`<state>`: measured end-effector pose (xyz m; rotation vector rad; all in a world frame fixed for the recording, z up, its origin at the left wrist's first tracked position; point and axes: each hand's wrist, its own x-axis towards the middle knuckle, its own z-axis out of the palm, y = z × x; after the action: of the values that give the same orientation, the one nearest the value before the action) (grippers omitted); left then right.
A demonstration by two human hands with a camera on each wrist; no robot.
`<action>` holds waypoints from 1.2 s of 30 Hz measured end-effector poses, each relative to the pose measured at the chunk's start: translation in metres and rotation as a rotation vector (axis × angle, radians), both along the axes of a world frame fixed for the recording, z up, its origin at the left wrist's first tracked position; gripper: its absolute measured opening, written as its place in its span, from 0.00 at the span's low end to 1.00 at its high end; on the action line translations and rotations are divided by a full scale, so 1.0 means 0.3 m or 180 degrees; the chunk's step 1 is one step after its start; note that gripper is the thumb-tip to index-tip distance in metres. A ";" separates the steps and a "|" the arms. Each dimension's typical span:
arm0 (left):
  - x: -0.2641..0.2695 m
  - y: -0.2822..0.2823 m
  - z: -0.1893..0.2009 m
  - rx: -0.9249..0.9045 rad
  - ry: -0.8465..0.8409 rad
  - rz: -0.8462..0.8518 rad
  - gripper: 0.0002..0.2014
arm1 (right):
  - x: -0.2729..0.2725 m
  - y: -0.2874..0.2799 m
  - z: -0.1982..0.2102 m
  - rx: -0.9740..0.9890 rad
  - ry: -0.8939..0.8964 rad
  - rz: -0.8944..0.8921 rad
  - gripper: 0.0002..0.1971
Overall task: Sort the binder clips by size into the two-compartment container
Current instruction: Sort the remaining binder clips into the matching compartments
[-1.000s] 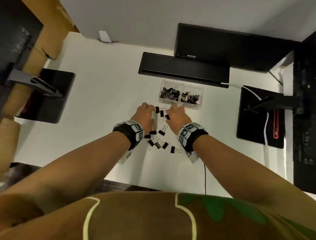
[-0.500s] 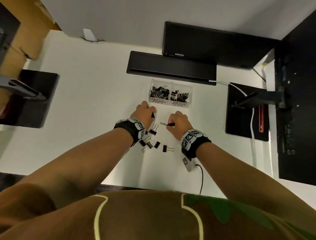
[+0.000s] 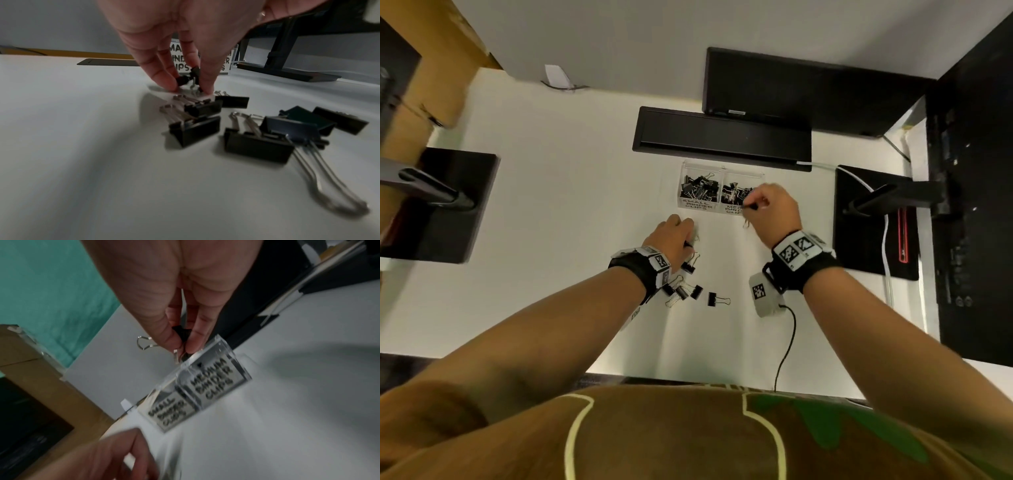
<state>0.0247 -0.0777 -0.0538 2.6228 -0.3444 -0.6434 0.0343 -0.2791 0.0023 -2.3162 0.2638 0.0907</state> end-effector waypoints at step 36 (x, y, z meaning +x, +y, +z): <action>0.240 -0.288 0.192 -0.0733 -0.0245 0.0759 0.13 | -0.226 -0.052 -0.169 -0.0188 0.0924 0.0477 0.13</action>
<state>0.0967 -0.1643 0.0039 2.4215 -0.1164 -0.3986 -0.0335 -0.2946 -0.0483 -2.3761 0.2398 0.5027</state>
